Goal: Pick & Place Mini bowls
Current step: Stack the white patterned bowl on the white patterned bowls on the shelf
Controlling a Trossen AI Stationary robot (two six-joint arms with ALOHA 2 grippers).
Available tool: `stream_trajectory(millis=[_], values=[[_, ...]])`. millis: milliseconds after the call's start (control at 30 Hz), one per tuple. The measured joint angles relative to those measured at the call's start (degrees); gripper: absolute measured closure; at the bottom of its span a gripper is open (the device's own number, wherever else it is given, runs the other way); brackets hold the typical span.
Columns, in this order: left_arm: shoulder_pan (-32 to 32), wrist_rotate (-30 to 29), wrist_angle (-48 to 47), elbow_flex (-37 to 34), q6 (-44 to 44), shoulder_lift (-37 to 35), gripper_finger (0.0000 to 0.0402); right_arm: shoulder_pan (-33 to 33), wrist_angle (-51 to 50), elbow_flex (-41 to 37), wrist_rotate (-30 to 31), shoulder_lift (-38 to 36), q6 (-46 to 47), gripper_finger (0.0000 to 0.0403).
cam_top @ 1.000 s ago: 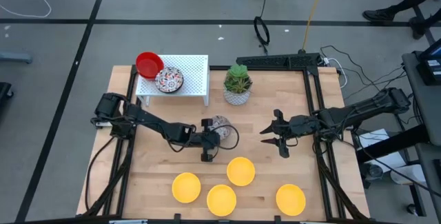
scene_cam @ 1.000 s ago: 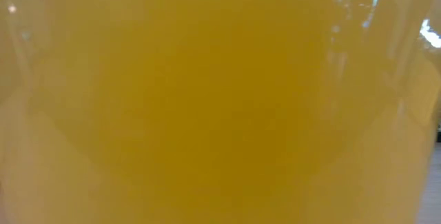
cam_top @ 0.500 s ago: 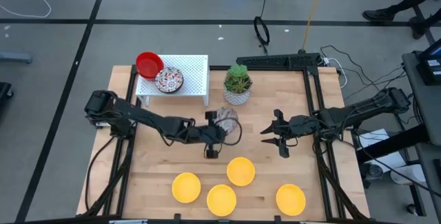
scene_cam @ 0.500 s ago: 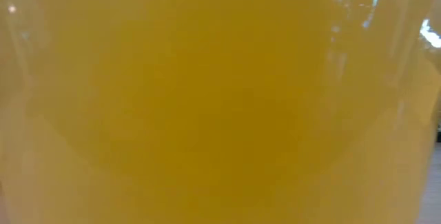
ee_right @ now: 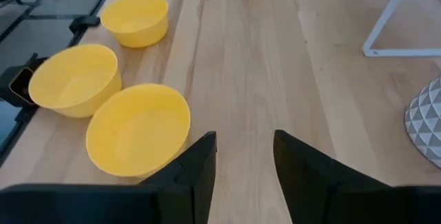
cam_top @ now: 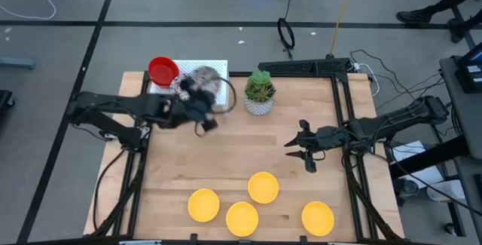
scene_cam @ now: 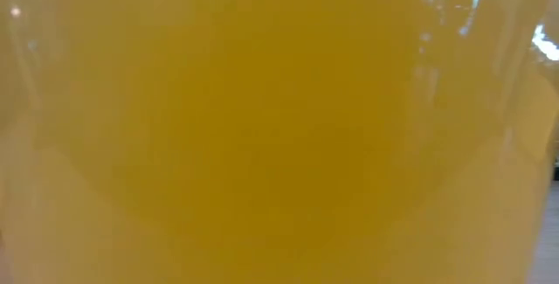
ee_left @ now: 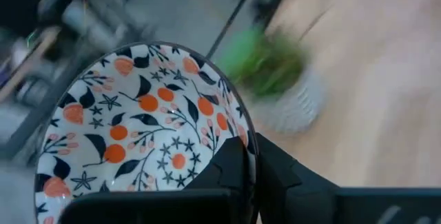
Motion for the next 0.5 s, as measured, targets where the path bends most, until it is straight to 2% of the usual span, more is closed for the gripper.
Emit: stream_trajectory(millis=[200,300,500], values=[[6.97,-0.4,-12.51,-0.2,-9.39,-4.59,0.037,0.0,0.04,0.02,0.01,0.02,-1.36,0.0271],[10.16,2.04,-18.4,-0.22,-13.5,-4.84,0.0368,0.0,0.09,0.02,0.03,0.0,-1.38,0.0271],[14.98,7.66,-22.34,-0.24,-17.15,-3.64,0.0389,-0.02,0.0,0.02,0.04,0.02,-2.21,0.0271]])
